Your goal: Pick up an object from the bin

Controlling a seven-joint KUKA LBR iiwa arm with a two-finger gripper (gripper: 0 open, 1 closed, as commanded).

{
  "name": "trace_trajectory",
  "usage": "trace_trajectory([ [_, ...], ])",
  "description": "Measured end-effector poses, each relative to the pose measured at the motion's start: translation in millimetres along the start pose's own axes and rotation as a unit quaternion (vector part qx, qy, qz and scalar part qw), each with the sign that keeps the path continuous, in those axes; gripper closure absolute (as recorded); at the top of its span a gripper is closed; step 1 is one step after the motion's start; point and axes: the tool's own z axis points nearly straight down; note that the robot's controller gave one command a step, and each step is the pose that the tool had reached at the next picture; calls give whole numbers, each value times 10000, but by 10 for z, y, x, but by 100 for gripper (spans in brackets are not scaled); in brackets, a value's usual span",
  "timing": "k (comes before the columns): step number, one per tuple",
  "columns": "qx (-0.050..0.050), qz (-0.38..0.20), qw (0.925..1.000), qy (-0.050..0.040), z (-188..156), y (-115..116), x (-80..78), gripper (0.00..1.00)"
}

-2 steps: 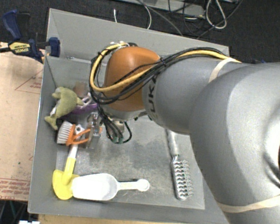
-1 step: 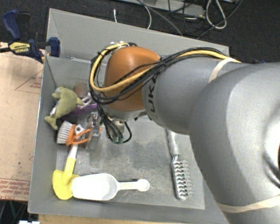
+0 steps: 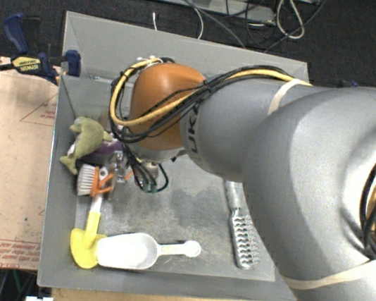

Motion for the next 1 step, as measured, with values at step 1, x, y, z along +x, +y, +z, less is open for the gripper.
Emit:
trace_trajectory([
  [1,-1,-68,10000,-16,1,164,-3,100],
])
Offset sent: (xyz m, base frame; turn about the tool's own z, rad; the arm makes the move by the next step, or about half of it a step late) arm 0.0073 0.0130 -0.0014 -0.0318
